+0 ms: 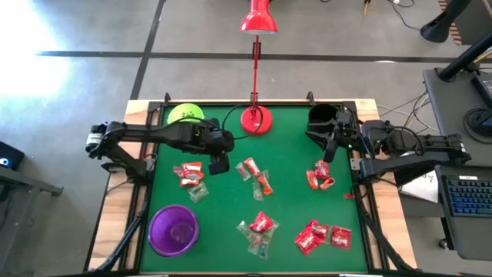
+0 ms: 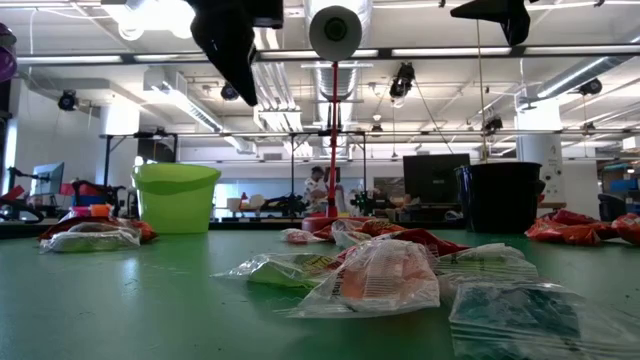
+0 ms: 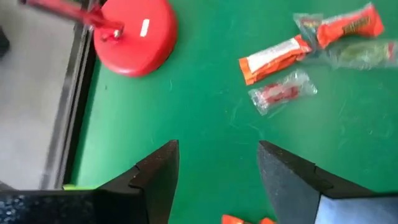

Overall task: Sort candy
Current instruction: Put the transparent candy into the green bucket

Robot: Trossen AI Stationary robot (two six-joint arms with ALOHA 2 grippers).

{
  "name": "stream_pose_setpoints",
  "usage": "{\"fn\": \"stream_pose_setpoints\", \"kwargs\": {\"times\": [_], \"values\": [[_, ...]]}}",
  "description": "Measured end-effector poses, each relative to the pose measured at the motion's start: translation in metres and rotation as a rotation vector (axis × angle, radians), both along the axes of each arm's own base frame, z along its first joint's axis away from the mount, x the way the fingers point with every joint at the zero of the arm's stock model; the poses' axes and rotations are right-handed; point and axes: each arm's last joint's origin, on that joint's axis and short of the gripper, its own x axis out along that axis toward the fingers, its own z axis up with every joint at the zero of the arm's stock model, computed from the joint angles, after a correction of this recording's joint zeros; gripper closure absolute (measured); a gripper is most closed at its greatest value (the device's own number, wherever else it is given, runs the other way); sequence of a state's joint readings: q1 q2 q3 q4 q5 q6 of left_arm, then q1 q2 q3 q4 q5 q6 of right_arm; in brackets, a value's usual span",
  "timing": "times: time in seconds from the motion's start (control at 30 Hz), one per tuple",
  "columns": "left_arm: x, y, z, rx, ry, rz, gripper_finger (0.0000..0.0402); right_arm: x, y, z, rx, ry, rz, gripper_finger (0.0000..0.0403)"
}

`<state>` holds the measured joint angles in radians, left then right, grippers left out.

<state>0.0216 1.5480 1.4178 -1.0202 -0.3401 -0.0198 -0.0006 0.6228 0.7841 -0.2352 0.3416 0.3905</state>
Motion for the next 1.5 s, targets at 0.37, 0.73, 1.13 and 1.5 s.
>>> {"fn": "stream_pose_setpoints", "kwargs": {"times": [0.37,0.73,1.13,1.5], "values": [[0.034,-0.001,-0.020,-0.045,-0.029,-0.331,0.0219,0.000,0.000,0.000,-0.006,0.003,0.001,0.0236],[0.054,0.020,-0.053,-0.128,0.032,-0.470,0.0219,0.000,0.000,0.000,0.004,-0.001,-0.001,0.0236],[0.067,0.028,-0.087,-0.229,0.095,-0.543,0.0219,0.000,0.000,0.000,0.004,-0.001,-0.001,0.0236],[0.078,0.032,-0.118,-0.294,0.138,-0.565,0.0219,0.000,0.000,0.000,0.019,-0.006,-0.002,0.0236]]}}
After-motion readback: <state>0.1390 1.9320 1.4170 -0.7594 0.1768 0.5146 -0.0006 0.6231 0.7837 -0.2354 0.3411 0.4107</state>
